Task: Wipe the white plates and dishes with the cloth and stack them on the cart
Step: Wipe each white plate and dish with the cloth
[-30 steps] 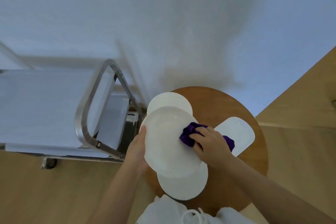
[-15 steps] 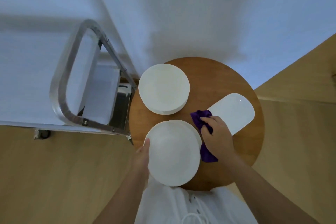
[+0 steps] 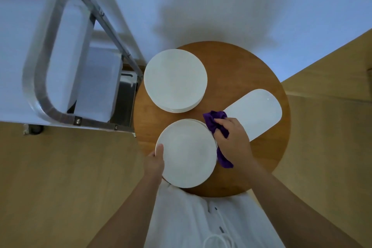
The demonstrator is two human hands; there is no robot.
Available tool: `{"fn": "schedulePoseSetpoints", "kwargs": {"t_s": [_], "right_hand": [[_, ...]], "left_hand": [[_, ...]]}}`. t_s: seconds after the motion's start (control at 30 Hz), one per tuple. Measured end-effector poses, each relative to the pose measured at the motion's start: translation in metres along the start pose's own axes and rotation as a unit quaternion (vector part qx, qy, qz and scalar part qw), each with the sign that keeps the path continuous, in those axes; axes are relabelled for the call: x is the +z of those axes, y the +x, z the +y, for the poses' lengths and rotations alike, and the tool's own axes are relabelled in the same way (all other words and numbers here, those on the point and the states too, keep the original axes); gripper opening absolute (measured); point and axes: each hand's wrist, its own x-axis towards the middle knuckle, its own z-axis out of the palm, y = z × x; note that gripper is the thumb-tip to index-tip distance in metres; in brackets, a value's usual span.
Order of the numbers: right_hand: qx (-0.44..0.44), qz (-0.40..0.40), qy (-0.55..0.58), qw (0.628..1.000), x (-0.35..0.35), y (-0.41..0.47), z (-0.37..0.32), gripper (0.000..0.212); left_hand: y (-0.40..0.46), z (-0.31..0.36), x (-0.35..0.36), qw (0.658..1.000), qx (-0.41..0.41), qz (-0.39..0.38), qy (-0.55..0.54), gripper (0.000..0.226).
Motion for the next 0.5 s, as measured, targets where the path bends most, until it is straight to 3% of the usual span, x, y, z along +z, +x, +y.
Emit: {"fn": "schedulePoseSetpoints", "kwargs": {"t_s": [0.27, 0.5], "right_hand": [[0.031, -0.012, 0.031, 0.999, 0.005, -0.005, 0.002, 0.034], [0.043, -0.020, 0.039, 0.998, 0.011, -0.002, 0.004, 0.034]], "left_hand": [[0.020, 0.004, 0.014, 0.993, 0.027, 0.063, 0.095, 0.046], [0.028, 0.005, 0.023, 0.996, -0.025, 0.027, 0.076, 0.049]]}}
